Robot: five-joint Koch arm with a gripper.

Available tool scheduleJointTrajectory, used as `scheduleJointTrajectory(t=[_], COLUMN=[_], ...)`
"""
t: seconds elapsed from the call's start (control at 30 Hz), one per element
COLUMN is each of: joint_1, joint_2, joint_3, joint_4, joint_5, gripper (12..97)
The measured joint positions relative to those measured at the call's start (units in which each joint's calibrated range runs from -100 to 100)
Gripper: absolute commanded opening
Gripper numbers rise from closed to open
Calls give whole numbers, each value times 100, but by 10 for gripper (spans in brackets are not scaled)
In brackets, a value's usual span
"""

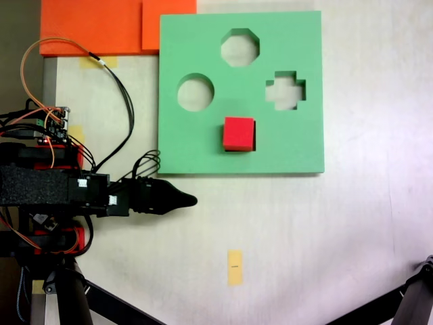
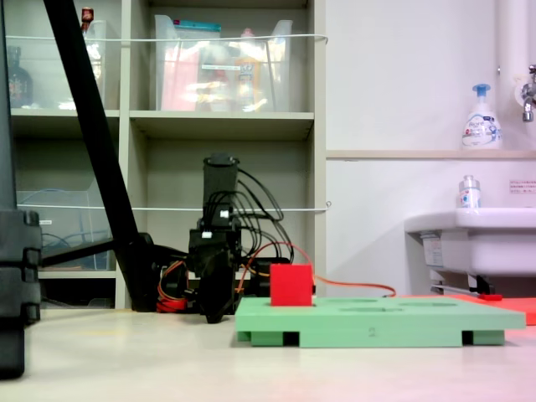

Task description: Put the square block into the corresponding hole

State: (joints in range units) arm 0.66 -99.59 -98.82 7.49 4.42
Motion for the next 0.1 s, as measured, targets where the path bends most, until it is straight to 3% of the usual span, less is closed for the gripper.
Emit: scheduleJointTrajectory(t=[0.1], joint_1=[0], joint_2=[0], joint_3=[0], joint_4=[0], joint_5=[0], gripper=[486])
